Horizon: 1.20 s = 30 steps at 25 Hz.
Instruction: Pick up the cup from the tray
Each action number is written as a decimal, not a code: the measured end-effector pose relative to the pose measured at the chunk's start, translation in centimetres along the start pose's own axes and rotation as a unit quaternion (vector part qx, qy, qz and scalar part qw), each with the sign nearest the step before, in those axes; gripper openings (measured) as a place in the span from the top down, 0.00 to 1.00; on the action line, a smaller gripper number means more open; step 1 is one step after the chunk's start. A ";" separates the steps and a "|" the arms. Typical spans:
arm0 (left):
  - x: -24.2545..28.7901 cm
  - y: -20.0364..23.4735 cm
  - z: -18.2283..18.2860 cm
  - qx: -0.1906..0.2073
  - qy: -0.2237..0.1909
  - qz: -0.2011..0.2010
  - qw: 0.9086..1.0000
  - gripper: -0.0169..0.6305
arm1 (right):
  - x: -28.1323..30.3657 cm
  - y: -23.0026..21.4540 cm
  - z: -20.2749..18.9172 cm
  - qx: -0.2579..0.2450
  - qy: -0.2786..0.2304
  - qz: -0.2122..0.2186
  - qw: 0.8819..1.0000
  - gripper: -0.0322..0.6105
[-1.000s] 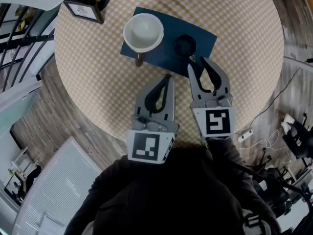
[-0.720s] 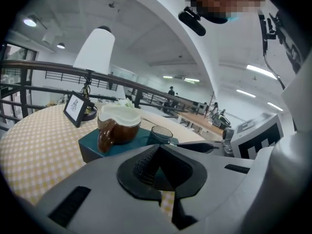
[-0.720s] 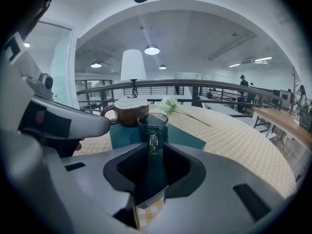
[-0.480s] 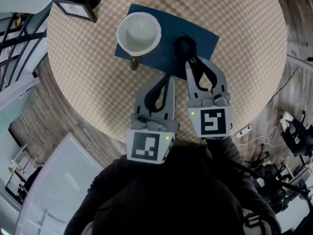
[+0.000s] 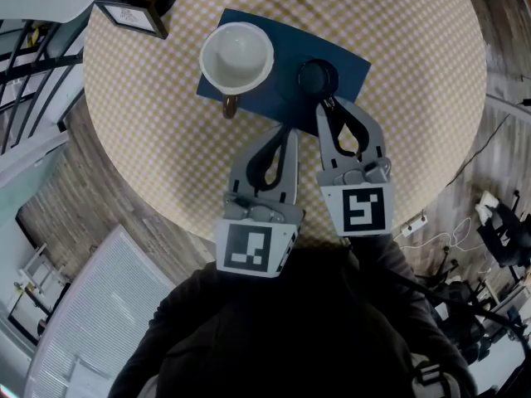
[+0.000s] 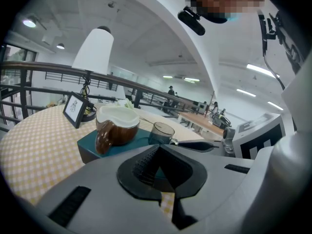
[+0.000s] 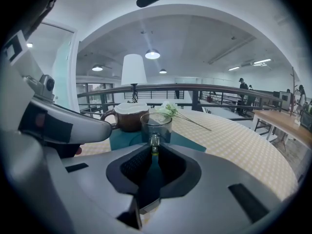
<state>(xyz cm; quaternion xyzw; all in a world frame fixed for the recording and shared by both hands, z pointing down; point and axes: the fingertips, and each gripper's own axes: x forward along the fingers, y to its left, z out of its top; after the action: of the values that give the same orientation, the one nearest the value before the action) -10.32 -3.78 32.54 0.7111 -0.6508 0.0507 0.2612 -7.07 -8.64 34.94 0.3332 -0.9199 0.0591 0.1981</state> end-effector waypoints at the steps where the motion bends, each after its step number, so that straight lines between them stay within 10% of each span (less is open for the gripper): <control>1: -0.1 -0.1 0.1 0.001 -0.001 -0.001 1.000 0.97 | -0.1 0.0 0.2 0.001 -0.003 -0.001 1.000 0.89; 30: 0.8 -9.4 -2.2 0.060 0.037 -0.108 0.992 0.97 | -8.5 -6.9 -3.3 0.049 -0.012 -0.133 0.990 0.89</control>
<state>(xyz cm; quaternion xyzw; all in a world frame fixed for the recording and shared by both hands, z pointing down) -0.68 -3.44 31.87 0.7893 -0.5559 0.0876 0.2454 4.34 -8.10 34.37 0.4625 -0.8657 0.0738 0.1765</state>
